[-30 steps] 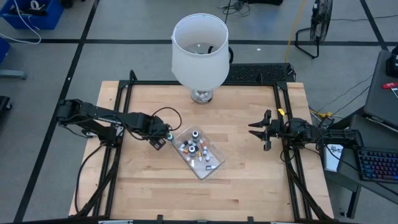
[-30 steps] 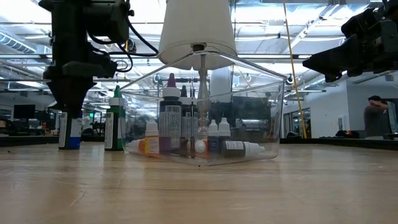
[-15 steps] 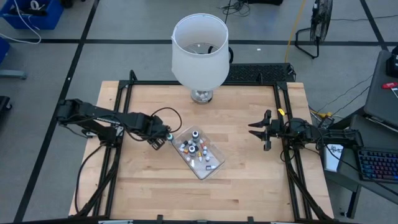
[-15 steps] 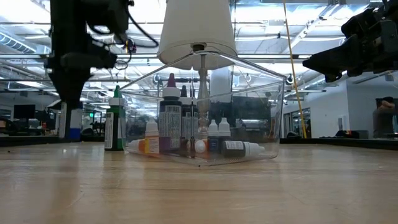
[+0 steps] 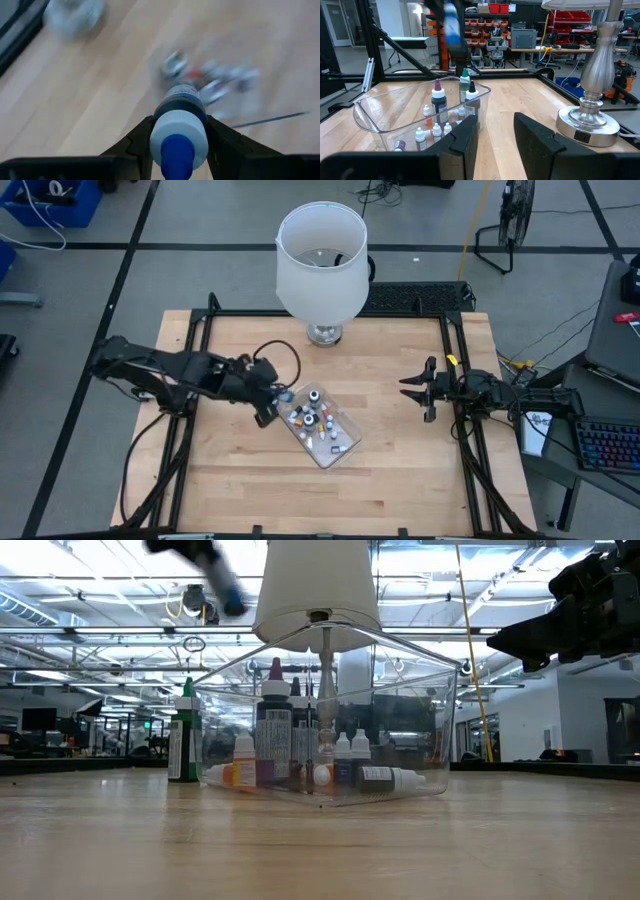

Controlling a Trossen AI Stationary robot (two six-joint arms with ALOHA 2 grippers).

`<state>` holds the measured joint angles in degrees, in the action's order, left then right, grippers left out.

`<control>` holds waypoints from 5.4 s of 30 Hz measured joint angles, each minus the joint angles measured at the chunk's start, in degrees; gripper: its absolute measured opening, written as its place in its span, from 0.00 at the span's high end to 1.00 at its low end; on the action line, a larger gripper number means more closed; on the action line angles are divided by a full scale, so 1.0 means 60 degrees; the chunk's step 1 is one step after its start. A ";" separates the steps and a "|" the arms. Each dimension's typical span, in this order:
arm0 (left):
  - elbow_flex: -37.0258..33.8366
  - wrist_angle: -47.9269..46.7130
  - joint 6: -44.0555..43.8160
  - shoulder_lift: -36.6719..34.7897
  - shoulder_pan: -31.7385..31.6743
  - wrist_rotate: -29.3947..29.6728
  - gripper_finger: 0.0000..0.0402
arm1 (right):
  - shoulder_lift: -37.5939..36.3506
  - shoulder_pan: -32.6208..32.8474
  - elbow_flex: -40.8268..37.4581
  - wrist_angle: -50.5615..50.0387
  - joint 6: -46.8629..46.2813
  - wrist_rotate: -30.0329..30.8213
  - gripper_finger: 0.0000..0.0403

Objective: Pick & Place food coloring
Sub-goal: Put the blue food coloring bottle into the bin, then put the green food coloring bottle into the bin

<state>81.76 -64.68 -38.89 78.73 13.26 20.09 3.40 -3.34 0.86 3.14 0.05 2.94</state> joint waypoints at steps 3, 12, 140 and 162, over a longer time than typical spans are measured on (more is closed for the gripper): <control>0.0660 0.0871 0.1152 0.0321 0.0252 0.0032 0.65 | 0.0000 -0.0003 0.0001 0.0000 0.0000 0.0000 0.72; 0.3686 0.0122 0.3563 0.3116 0.0288 -0.0297 0.65 | 0.0000 0.0000 -0.0001 0.0005 0.0000 -0.0001 0.72; -0.4058 0.2629 0.3986 0.1517 -0.1078 -0.0767 0.36 | 0.0000 0.0001 -0.0001 0.0004 0.0000 -0.0004 0.72; -0.4058 0.3037 0.4049 0.1517 -0.1153 -0.1109 0.54 | 0.0000 0.0000 -0.0001 0.0002 0.0000 -0.0003 0.72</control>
<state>57.41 -46.46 -14.60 87.83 6.34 13.43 3.40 -3.34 0.85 3.15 0.05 2.92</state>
